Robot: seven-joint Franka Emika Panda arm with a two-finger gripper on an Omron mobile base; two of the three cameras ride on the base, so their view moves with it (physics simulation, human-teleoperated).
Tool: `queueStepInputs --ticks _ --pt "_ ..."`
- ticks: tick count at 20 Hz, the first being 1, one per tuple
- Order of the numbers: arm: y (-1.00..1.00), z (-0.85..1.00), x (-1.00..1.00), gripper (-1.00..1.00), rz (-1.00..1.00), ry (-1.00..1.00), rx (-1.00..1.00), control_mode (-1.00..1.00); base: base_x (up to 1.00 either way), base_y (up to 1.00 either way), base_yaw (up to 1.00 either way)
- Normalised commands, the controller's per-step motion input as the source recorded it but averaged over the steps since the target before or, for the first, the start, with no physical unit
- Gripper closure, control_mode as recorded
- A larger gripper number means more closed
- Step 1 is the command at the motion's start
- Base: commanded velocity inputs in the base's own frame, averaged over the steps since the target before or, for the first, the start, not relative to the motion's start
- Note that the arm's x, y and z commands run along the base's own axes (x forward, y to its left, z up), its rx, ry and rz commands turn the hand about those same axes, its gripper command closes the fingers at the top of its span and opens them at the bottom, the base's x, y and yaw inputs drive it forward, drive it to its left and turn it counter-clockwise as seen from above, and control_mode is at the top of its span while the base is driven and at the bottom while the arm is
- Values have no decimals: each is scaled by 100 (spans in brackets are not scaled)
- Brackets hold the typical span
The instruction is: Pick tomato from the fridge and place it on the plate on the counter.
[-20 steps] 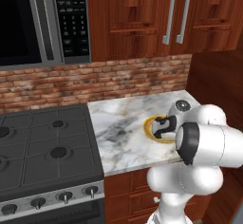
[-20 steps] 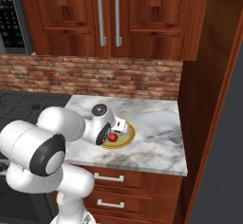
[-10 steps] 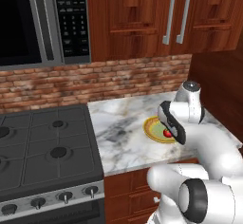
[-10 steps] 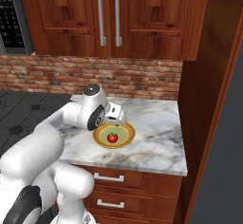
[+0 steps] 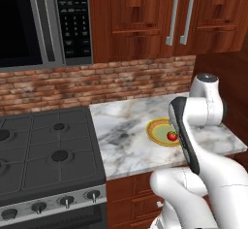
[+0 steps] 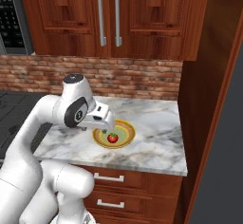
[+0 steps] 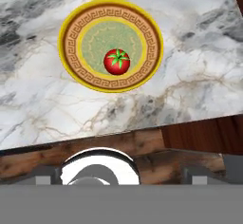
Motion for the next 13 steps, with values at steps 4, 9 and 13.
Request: queueStepInputs --ticks 4,9,13 --pt "70 80 -37 -100 0 26 0 -100 0 0 0" --pt "59 29 -32 -100 -1 6 3 -100 0 0 0" --pt "6 -1 -23 -100 -6 -4 14 -100 0 0 0"
